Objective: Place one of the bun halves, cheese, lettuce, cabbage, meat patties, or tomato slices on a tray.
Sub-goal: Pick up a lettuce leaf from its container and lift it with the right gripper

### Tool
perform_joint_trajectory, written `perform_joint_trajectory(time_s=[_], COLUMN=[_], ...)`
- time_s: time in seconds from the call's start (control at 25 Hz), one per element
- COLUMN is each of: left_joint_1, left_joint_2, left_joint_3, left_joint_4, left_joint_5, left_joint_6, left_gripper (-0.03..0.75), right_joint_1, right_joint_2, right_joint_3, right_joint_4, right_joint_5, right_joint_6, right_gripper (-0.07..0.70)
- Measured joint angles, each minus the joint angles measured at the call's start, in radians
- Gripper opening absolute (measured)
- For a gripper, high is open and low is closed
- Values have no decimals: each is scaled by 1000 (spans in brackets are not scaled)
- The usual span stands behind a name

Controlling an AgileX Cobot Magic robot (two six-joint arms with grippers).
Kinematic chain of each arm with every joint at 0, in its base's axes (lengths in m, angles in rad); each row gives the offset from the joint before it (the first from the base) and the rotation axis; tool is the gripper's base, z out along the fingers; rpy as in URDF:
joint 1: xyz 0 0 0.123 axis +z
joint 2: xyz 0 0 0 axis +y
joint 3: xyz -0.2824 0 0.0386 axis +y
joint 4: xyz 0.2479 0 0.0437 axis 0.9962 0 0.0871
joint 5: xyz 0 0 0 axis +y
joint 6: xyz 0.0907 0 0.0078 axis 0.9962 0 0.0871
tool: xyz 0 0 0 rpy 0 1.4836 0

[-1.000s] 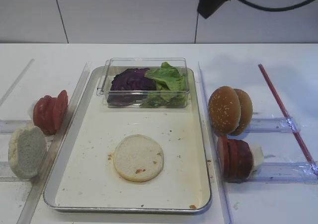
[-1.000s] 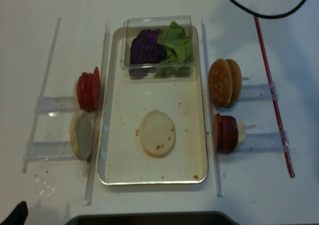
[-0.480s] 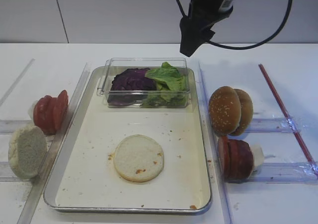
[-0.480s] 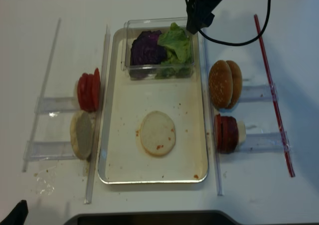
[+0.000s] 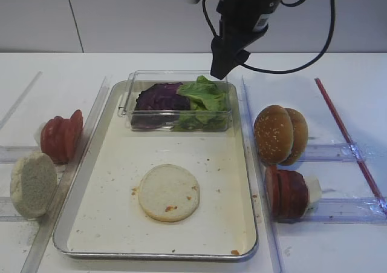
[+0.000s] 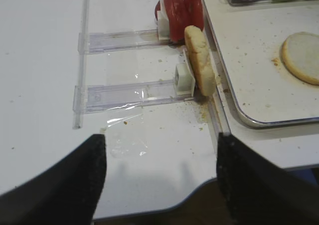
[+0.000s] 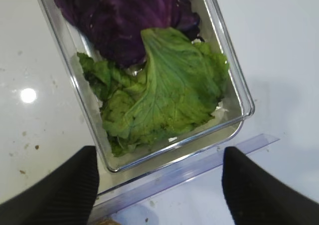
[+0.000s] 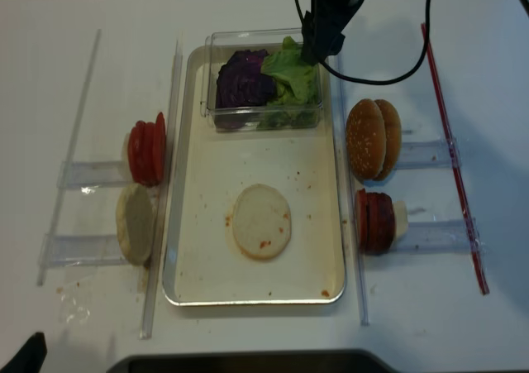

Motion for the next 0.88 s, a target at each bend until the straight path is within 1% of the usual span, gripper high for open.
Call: perform_joint_trajectory(time_s=[0.32,0.88], left_joint_1=[0,0], left_joint_2=[0,0], left_joint_3=[0,0], left_joint_4=[0,0], left_joint_5=[0,0], left_joint_6=[0,0], left_gripper=[436,436], right_joint_1=[0,0], right_joint_2=[72,166], right_joint_3=[-92,-124], right_joint_4=[38,78], right_joint_5=[-7,-5], right_joint_6=[-24,-73], right_gripper=[530,529])
